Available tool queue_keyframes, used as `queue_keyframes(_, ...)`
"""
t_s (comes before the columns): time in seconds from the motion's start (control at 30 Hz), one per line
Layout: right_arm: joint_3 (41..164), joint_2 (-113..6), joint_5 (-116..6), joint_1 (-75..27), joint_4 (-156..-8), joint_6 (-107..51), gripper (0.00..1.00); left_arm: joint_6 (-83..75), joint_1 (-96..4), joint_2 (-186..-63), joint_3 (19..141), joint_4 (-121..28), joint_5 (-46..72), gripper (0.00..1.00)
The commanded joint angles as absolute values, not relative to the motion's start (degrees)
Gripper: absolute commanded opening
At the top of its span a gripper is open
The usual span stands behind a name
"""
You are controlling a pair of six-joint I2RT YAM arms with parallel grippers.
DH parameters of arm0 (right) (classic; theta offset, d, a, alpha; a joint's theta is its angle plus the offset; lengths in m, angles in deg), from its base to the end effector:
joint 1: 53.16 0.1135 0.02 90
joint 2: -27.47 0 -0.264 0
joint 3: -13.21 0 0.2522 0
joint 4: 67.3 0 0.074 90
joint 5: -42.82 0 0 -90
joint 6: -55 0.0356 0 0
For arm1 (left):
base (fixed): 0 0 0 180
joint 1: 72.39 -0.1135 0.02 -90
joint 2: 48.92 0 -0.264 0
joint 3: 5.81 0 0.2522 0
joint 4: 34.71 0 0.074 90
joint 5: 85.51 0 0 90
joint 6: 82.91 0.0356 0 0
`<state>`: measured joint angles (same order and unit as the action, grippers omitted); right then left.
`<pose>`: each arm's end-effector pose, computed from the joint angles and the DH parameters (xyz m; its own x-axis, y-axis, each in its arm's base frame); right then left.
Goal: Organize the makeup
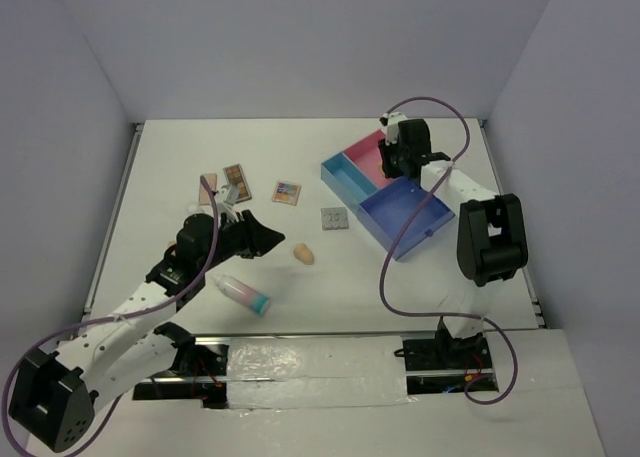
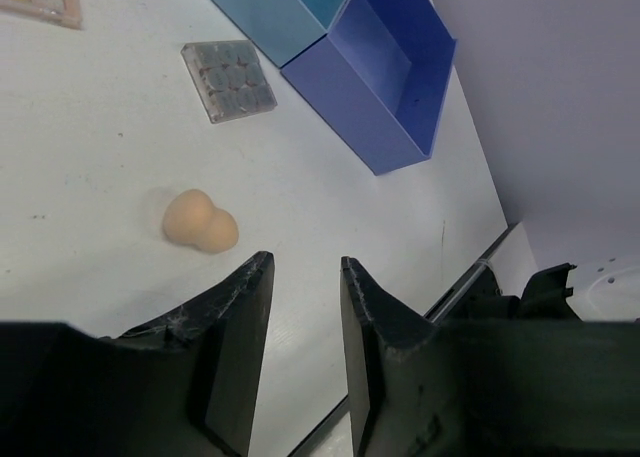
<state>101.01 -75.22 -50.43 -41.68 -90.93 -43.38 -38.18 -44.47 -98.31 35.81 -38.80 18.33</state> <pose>0.3989 0.0831 0.2380 -0.5685 -0.2639 -0.7792 -0.3285 0.9412 -0.0791 0.1765 -0.1032 0.2575 -0.5978 -0.4639 -0.6538 0.3365 0.5950 -0.7299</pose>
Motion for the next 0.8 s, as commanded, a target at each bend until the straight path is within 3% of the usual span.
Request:
queue_keyframes(0.0,105.45,-76.06,-50.17,-42.00,-88.27,-43.52,0.38,-39.31,-43.92,-97.61,35.29,-38.10,16.36,0.45)
queue_keyframes(0.17,106.42,-75.45,-52.62,-42.09,-89.41,-44.84,0.70,-40.11,-42.17,-100.32,35.98,-37.92,15.04,0.36)
queue_keyframes(0.33,108.27,-71.76,-61.83,-43.66,-96.26,-47.29,0.91,-38.96,-37.33,-107.88,42.74,-43.97,9.33,0.31)
queue_keyframes(0.37,108.71,-70.80,-65.16,-44.10,-98.18,-50.61,0.92,-38.96,-35.76,-109.37,43.71,-44.86,8.45,0.33)
queue_keyframes(0.47,108.37,-66.23,-83.25,-45.77,-106.09,-59.82,0.92,-40.28,-33.21,-116.74,48.02,-49.59,4.76,0.51)
queue_keyframes(0.5,107.84,-63.43,-90.26,-46.04,-109.24,-61.96,0.90,-41.41,-32.58,-118.08,50.38,-51.61,4.58,0.62)
queue_keyframes(0.6,104.42,-59.02,-95.59,-46.13,-113.39,-68.54,0.82,-43.87,-30.74,-123.96,54.60,-57.42,-0.43,0.71)
queue_keyframes(0.77,97.57,-51.20,-97.63,-46.13,-115.87,-71.91,0.69,-47.04,-29.33,-134.85,60.32,-63.75,-3.24,0.66)
